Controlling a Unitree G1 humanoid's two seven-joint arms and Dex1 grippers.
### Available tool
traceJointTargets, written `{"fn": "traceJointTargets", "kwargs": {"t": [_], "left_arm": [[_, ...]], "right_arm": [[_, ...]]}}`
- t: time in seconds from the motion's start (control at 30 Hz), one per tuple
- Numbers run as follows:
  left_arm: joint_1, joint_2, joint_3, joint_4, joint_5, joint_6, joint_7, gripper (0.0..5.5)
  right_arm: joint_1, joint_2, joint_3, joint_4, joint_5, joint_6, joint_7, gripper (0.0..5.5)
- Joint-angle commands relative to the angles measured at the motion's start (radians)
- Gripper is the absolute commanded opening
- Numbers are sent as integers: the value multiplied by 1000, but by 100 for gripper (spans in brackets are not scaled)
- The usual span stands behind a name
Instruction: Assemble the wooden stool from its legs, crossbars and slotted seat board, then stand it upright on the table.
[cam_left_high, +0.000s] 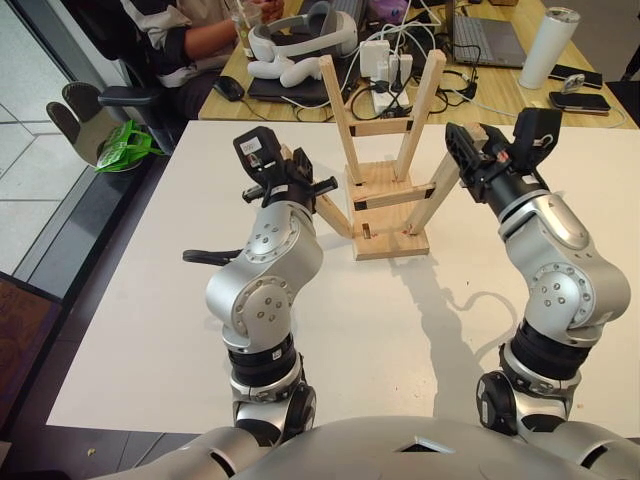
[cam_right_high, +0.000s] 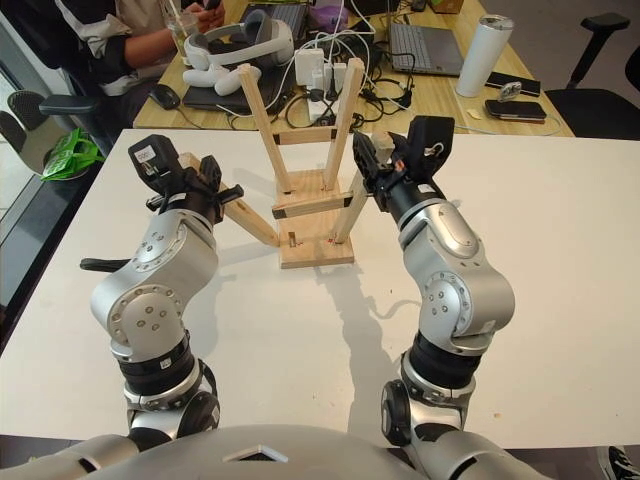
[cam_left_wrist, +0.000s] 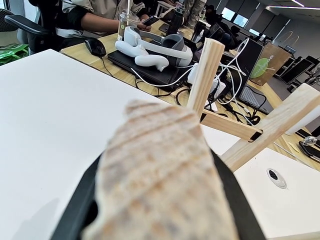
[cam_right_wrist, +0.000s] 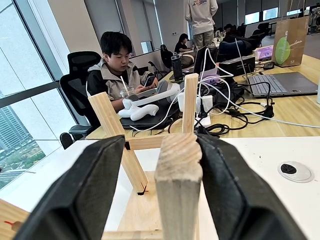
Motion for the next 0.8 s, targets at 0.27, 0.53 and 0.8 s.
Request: {"fn": "traceJointTargets", "kwargs": {"t": [0.27, 0.53, 0.8], "left_arm": [[84, -69, 13, -83, 39, -26, -6, 101], [111, -157, -25, -80, -20, -27, -42, 101], [150, -201, -12, -35, -111, -29, -10, 101]], "right_arm": [[-198, -41, -128, 7, 20, -227, -109, 256], [-72, -186, -220, 253, -146, -249, -223, 256], [64, -105, -170, 198, -94, -116, -212, 256]]}}
